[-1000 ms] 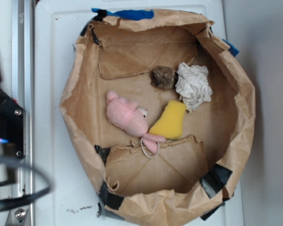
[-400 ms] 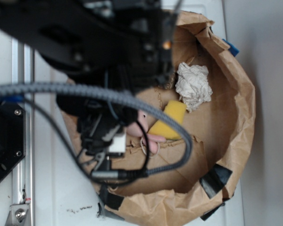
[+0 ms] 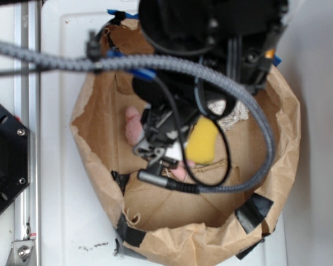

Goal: Grab the rock.

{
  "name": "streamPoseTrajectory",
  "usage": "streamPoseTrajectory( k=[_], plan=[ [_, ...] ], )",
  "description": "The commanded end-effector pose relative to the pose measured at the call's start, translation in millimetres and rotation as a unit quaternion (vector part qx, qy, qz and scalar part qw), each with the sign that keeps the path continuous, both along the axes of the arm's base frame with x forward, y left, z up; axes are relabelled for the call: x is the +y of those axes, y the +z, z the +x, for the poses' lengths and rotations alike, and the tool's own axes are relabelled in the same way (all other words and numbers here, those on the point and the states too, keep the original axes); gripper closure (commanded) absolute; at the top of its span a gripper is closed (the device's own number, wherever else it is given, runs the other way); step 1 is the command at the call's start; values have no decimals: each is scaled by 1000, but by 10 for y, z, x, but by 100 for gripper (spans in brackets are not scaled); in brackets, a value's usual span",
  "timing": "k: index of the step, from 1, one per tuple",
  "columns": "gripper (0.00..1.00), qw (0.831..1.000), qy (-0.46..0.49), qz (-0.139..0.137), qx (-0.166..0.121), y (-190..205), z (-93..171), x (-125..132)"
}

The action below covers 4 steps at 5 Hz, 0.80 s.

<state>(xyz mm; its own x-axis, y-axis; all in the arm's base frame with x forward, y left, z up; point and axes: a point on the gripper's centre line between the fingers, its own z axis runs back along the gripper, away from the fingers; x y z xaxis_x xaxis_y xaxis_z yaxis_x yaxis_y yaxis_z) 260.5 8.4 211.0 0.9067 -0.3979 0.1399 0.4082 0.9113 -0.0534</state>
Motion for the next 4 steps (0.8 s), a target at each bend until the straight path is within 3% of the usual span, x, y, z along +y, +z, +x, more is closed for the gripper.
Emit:
streamPoseTrajectory(
  k=[1, 2, 3, 4],
  plan=[
    [0, 1000, 6, 3, -28, 158, 21, -5],
    [0, 1000, 6, 3, -28, 158, 21, -5],
    [0, 1000, 5, 23, -20, -221, 33, 94],
    [0, 1000, -16, 17, -10, -581, -2, 158]
  ],
)
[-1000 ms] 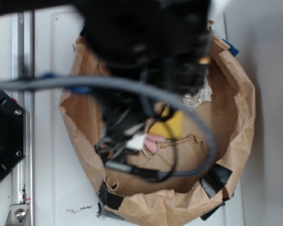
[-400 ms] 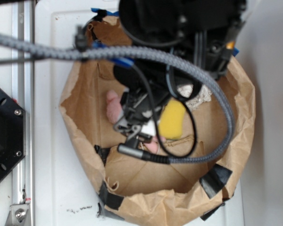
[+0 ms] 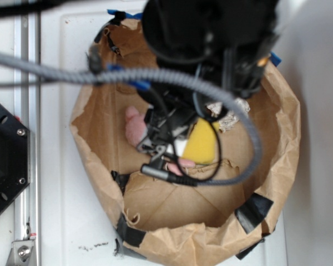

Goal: Grab the rock.

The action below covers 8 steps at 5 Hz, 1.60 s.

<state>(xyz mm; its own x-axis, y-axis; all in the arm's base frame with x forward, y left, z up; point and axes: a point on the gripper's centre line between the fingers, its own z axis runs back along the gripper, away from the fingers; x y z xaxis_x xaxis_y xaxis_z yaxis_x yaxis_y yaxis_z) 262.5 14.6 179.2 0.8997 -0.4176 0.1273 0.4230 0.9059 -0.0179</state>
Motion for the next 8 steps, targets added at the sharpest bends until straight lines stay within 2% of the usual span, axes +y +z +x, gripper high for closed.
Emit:
streamPoseTrajectory(
  k=[1, 3, 8],
  plan=[
    [0, 1000, -17, -1, -1, -389, -45, 118],
    [0, 1000, -9, 5, 6, -585, 32, 260],
    [0, 1000, -10, 15, 4, -824, 290, 344]
  ],
)
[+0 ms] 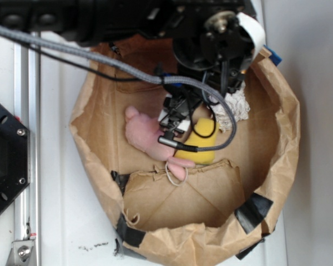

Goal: Grab the rock.

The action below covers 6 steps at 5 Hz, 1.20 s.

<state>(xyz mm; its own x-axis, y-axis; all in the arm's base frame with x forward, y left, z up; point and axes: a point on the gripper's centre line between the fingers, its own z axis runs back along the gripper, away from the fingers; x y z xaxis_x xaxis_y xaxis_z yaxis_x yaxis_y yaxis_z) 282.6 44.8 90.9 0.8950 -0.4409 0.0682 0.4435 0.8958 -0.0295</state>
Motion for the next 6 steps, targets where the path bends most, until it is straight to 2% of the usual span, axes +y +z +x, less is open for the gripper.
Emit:
streamPoseTrajectory(
  k=[1, 4, 6],
  plan=[
    [0, 999, -10, 15, -26, -44, 125, 25],
    [0, 999, -1, 9, -40, -94, 201, 233],
    [0, 1000, -7, 14, -27, -202, 163, 185]
  ],
)
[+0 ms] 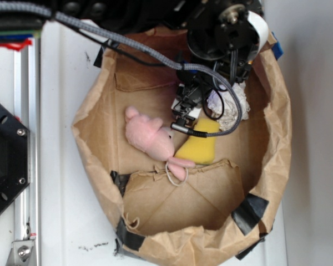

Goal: Grab the rock.

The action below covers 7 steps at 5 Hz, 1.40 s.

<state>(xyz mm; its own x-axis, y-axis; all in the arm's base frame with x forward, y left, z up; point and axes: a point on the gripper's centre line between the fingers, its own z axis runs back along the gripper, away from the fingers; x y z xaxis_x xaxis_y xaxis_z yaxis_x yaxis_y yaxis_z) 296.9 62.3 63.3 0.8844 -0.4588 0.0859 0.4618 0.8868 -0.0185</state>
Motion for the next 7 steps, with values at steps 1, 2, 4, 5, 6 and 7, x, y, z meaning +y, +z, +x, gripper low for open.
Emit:
streamPoseTrajectory(
  k=[1, 2, 4, 5, 6, 7],
  plan=[
    [0, 1000, 1, 13, -16, 30, 33, -21],
    [0, 1000, 4, 5, -25, -18, 47, -81],
    [0, 1000, -16, -1, -5, -252, 33, -268],
    [0, 1000, -21, -7, 5, -287, 29, -318],
    [0, 1000, -20, -8, 6, -301, 31, -309],
    [100, 1000, -12, -14, 1, -281, 46, -279]
  ],
)
